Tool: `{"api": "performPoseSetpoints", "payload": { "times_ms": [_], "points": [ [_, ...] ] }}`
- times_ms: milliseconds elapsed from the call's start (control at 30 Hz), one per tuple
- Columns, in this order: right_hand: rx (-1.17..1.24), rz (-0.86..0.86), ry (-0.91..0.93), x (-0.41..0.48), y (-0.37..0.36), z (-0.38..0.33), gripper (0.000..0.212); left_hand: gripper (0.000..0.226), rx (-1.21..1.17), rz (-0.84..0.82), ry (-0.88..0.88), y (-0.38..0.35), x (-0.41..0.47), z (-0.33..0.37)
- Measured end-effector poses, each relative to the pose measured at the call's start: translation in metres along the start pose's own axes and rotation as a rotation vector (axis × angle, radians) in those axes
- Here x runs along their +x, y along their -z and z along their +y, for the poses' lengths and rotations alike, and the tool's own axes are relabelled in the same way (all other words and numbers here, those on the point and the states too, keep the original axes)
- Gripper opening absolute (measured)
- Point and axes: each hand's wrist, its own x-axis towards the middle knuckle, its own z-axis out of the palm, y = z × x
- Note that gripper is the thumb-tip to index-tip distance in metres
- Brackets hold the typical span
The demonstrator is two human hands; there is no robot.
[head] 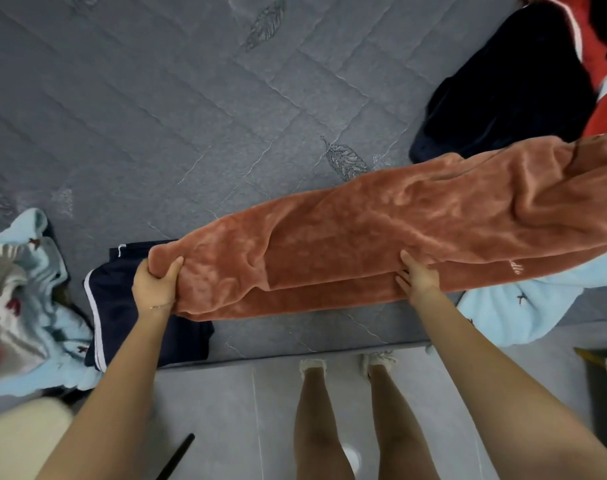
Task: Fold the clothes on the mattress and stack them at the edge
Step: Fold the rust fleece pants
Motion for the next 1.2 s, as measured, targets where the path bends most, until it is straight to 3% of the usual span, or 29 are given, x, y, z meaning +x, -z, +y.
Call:
{"api": "performPoseSetpoints", "payload": {
  "times_ms": [133,267,467,633,733,867,1000,1200],
  "points": [
    [0.029,-0.074,-0.021,-0.001,-0.004,-0.003,0.042,0.039,-0.088,-0.044,-0.011,0.005,0.001,-0.002],
    [0.097,-0.073,0.005,-0.009,0.007,0.002,0.035,0.033,-0.006,-0.121,-0.056,0.013,0.002,-0.009],
    [0.077,0.086,0.076,-0.012,0.043,0.020,0.004,0.041,0.083,-0.163,-0.051,0.012,-0.003,-0.011],
    [0.082,0.161,0.071,-0.009,0.056,0.019,0.021,0.053,0.262,-0.130,-0.081,0.000,-0.010,-0.005],
    [-0.123,0.248,0.267,-0.014,0.051,0.020,0.024,0.060,0.383,-0.087,-0.143,-0.009,-0.019,0.001],
    [-0.390,0.079,0.478,-0.027,0.034,0.021,0.027,0.079,0.623,0.061,-0.423,-0.028,-0.035,0.011],
    [-0.540,-0.085,0.627,-0.035,0.017,0.010,0.030,0.073,0.732,-0.074,-0.669,-0.057,-0.050,0.039],
    [-0.966,-0.009,0.959,-0.026,0.029,-0.029,0.064,0.067,0.762,-0.239,-0.867,-0.120,-0.093,0.098]
  ]
}}
